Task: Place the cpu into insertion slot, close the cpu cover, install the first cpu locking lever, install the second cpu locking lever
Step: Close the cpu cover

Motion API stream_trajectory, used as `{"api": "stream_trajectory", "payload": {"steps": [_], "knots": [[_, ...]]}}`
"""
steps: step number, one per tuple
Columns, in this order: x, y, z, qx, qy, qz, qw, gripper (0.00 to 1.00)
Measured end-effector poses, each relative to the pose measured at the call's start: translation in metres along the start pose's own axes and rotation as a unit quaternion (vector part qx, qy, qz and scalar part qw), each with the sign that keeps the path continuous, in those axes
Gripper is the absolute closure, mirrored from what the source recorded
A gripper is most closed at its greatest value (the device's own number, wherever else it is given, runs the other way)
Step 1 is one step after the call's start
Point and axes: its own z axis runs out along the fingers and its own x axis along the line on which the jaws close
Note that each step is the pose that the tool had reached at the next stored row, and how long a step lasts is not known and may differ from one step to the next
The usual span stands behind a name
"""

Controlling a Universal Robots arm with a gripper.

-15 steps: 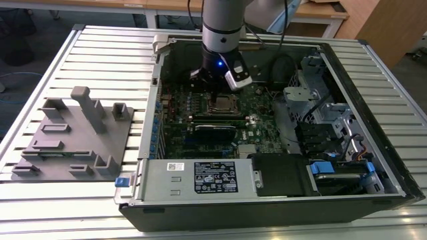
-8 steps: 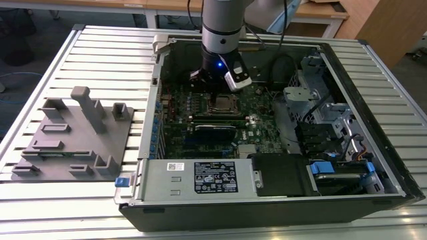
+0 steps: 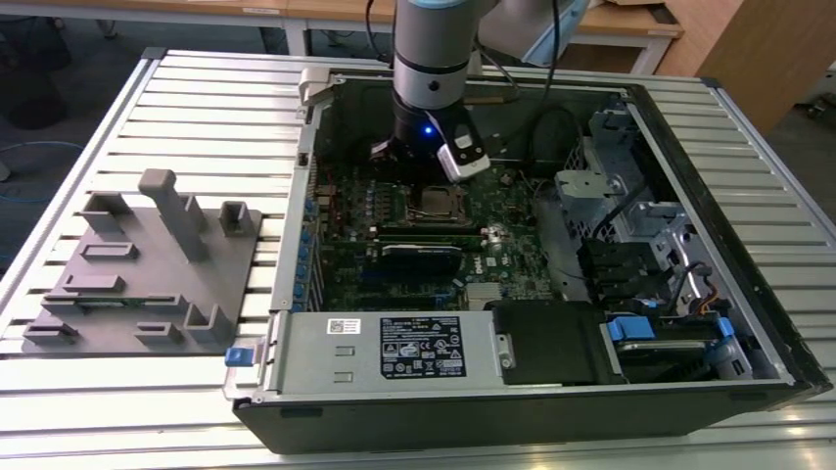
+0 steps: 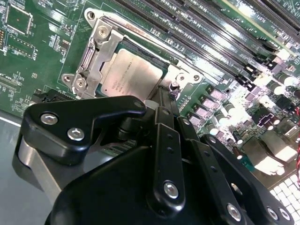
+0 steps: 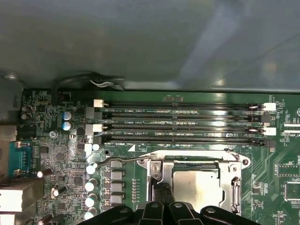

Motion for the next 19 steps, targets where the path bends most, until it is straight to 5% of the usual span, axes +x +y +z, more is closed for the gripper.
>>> {"api": "stream_trajectory", "payload": {"steps": [19], "knots": [[0.0007,0.0,0.0047,-0.0001,-0.0001,0.0,1.0,0.9]]}}
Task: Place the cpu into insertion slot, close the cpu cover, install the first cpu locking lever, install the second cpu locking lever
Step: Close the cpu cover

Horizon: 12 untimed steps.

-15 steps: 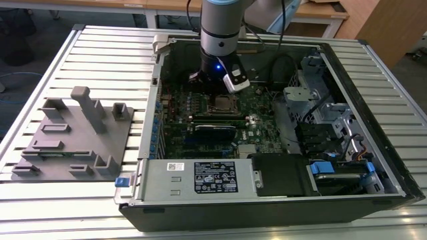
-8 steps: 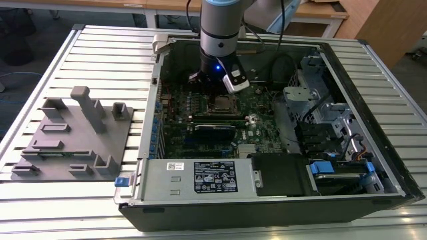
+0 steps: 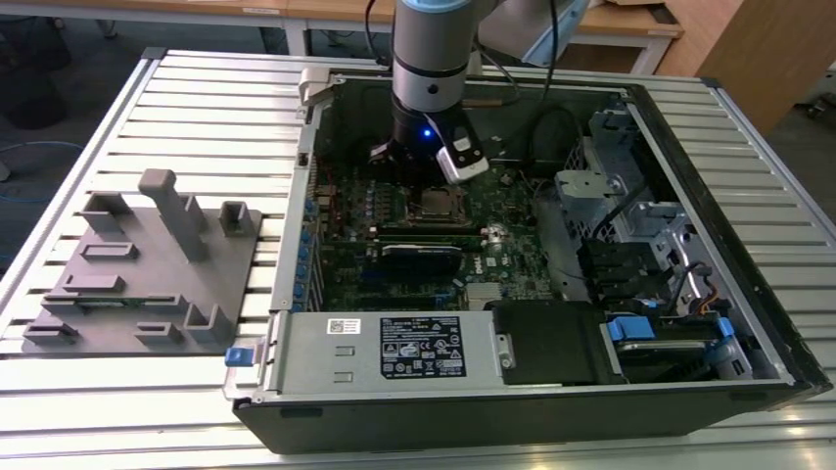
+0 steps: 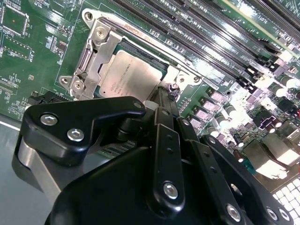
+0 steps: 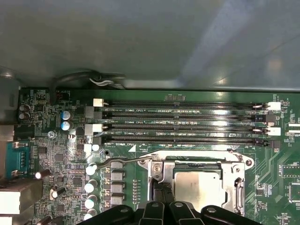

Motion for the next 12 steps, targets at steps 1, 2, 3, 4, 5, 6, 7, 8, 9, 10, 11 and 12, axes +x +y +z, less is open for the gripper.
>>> {"api": "stream_trajectory", "payload": {"steps": [1,2,3,4,5,6,7,8,9,10,11,12], "knots": [[0.0,0.0,-0.0004,-0.0002,-0.0002,0.0,1.0,0.9],[-0.0001,0.0002,-0.0008,-0.0005,-0.0004,0.0,1.0,0.9],[-0.0002,0.0003,-0.0016,-0.0007,-0.0005,0.0,1.0,0.9],[-0.0001,0.0002,-0.0028,-0.0004,-0.0002,0.0,1.0,0.9],[0.0,0.0001,-0.0043,0.0,0.0,0.0,1.0,0.9],[0.0,0.0001,-0.0054,0.0,0.0,0.0,1.0,0.9],[0.0,0.0002,-0.0066,-0.0001,0.0,0.0,1.0,0.9],[0.0,0.0002,-0.0079,0.0,0.0,0.0,1.0,0.9],[0.0,0.0002,-0.0092,0.0,0.0,0.0,1.0,0.9],[0.0,0.0002,-0.0106,0.0,0.0,0.0,1.0,0.9],[0.0,0.0002,-0.012,0.0,0.0,0.0,1.0,0.9],[0.0,0.0003,-0.0135,0.0,0.0,0.0,1.0,0.9]]}}
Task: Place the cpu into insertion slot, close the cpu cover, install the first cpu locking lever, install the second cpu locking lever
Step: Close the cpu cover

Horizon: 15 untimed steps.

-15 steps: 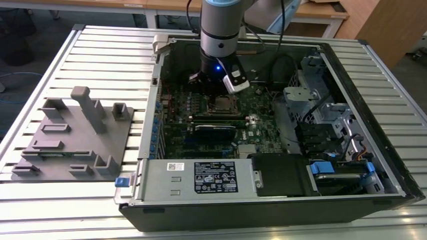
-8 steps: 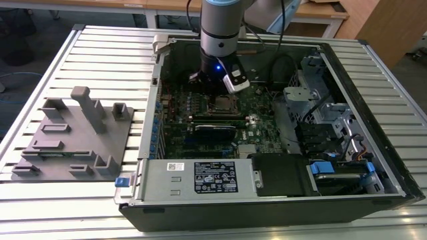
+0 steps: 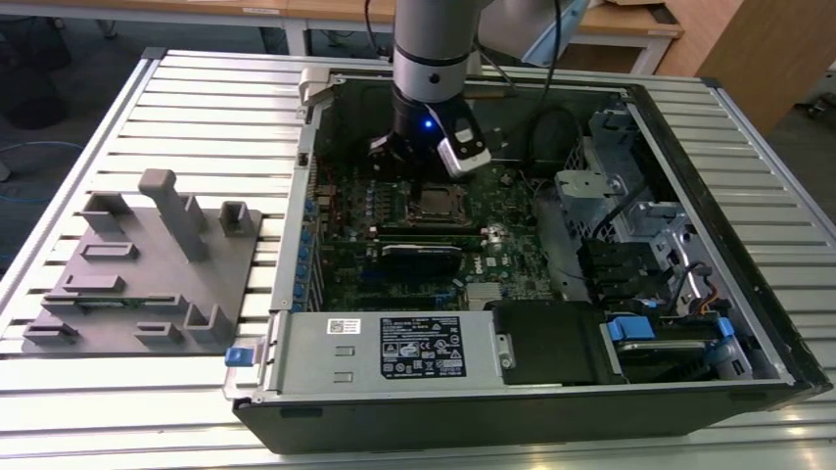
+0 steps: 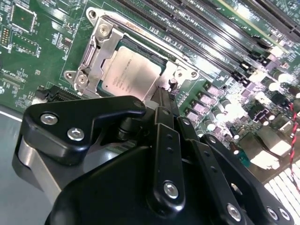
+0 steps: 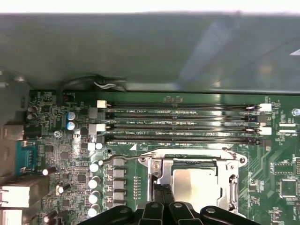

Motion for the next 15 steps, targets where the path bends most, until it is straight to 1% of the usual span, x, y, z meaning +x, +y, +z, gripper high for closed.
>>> {"api": "stream_trajectory", "payload": {"steps": [3,5,11,15], "knots": [[0.0,0.0001,-0.0049,0.0,0.0,0.0,1.0,0.9],[0.0,0.0002,-0.0071,0.0,0.0,0.0,1.0,0.9],[-0.0001,0.0002,-0.0074,0.0,0.0,0.0,1.0,0.9],[-0.0036,0.0002,-0.0073,0.0,0.0,0.0,1.0,0.9]]}}
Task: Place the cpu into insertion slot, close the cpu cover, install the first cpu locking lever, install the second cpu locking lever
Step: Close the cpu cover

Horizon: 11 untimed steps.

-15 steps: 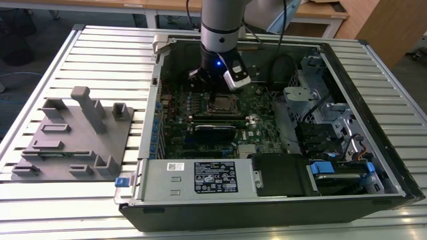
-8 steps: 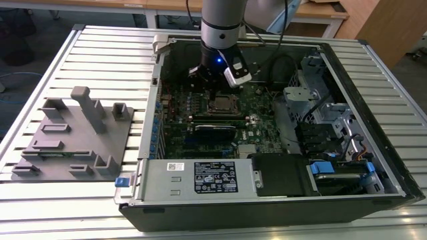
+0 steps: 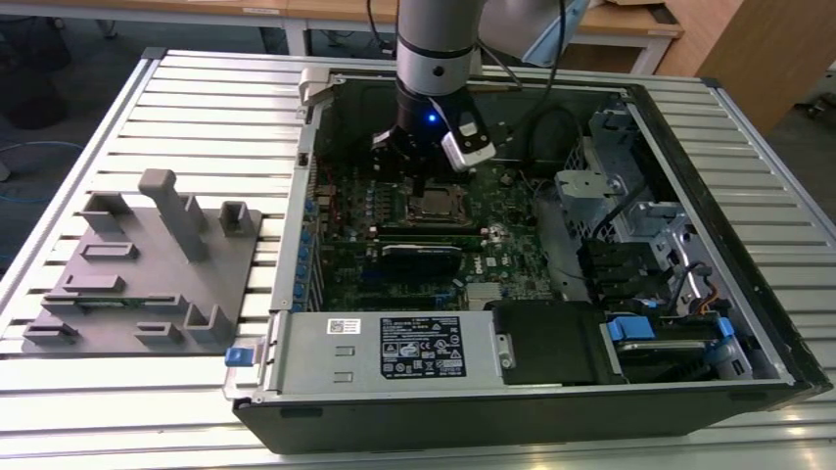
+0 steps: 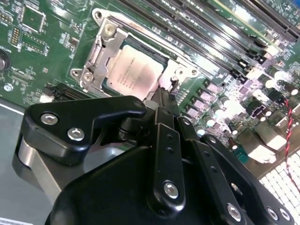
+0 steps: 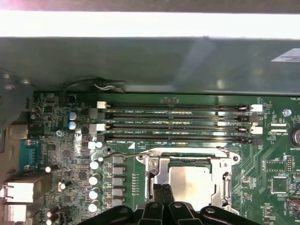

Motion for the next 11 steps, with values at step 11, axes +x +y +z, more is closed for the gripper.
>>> {"api": "stream_trajectory", "payload": {"steps": [11], "knots": [[-0.0151,0.0002,0.0003,0.0,0.0,0.0,1.0,0.9]]}}
